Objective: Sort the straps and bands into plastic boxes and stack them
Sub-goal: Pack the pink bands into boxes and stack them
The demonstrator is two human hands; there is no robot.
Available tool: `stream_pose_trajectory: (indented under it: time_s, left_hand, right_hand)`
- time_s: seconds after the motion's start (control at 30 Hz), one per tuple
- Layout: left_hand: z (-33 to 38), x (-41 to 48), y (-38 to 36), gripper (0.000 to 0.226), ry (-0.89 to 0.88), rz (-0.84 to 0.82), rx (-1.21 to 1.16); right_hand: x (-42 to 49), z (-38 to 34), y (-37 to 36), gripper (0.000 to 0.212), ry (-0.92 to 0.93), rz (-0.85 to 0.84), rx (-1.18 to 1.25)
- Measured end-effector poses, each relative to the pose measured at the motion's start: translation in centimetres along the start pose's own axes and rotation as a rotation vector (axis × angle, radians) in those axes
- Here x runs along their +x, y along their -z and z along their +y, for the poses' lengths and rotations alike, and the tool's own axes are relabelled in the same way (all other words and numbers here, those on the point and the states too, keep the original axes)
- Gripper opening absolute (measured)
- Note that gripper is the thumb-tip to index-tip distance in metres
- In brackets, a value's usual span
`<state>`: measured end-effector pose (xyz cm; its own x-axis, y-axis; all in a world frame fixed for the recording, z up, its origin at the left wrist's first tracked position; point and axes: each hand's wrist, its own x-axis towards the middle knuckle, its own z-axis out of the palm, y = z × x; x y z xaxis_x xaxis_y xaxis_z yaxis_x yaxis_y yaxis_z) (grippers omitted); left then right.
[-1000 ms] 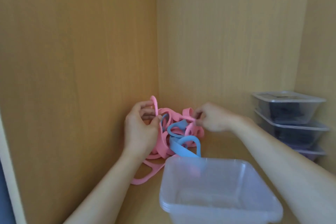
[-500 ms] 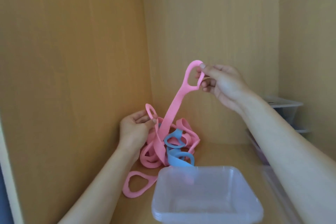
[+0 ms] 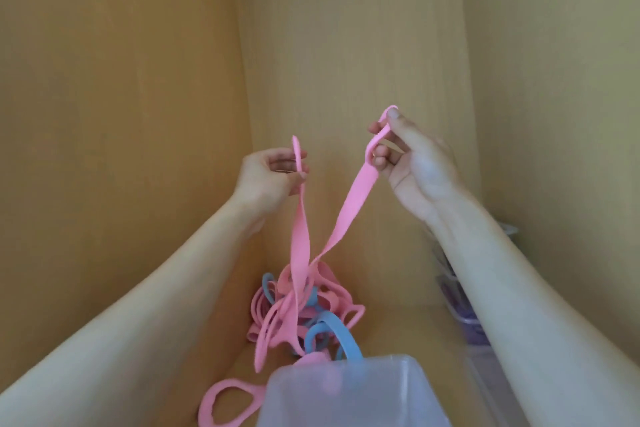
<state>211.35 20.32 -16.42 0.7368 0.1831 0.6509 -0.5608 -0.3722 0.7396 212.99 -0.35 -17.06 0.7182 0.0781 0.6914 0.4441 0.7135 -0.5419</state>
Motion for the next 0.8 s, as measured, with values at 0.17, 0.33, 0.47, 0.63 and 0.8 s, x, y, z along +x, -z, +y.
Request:
stream_pose_trajectory:
  time_s: [0.17,0.33,0.47,0.63,0.8]
  left_hand:
    - [2.1,1.8,0.5,0.037,-0.014,-0.037,0.038]
    - [3.4,3.0,0.8,0.036,-0.004,-0.085,0.043]
    - [4.4,3.5,0.6,0.035,-0.023,-0.136,0.008]
    - [5.2,2.1,-1.8,0.032,-0.076,-0.311,-0.044]
    - [4.9,0.7,-3.8,0.033,-0.12,-0.379,-0.126]
  right_hand:
    - [0.1,-1.1,0.2,0.018,-0.018,-0.011,0.014]
    - [0.1,-1.8,1.1,0.021,-0.14,-0.025,0.057]
    - [0.2,-2.1,1.7,0.029,-0.212,-0.036,-0.004]
    - [0.2,-2.1,1.8,0.034,-0.225,-0.084,-0.06]
    - [0.0,-2.3,1.8,0.031,-0.224,-0.138,-0.061]
